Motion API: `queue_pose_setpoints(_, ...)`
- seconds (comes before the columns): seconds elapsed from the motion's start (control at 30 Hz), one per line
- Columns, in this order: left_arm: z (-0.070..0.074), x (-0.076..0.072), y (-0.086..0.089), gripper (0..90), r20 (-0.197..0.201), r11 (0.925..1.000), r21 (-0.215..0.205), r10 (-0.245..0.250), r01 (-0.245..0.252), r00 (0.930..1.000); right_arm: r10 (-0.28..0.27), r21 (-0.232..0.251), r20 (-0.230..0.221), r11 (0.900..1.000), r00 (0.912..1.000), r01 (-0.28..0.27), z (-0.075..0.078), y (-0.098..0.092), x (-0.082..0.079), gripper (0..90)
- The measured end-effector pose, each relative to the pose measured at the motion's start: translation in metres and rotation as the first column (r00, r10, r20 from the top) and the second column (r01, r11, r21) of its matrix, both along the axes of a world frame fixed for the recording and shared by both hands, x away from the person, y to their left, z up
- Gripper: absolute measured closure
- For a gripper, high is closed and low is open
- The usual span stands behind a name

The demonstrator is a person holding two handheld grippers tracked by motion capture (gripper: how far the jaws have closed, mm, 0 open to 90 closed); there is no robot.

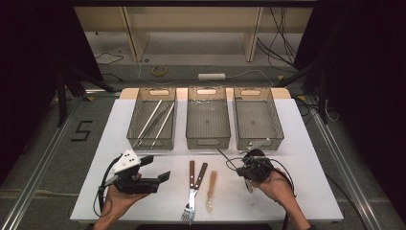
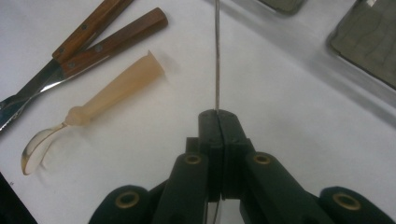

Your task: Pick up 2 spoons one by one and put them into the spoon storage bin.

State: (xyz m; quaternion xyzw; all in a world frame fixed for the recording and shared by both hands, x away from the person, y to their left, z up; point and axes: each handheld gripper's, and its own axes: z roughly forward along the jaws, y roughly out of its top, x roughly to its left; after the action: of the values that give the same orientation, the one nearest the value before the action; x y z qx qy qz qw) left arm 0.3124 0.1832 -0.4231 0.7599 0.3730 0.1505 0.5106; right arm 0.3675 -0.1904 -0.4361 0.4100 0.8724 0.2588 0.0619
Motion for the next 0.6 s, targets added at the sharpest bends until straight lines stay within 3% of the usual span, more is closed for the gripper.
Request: queue_pose_setpoints(0.6, 0.000, 0.000, 0.002, 15.4, 0.007, 0.9997, -0.024, 0.008, -0.008, 0.9999, 0.010, 0.032, 0.039, 0.999, 0.9992, -0.012, 0.014, 0.008, 0.011, 90.0)
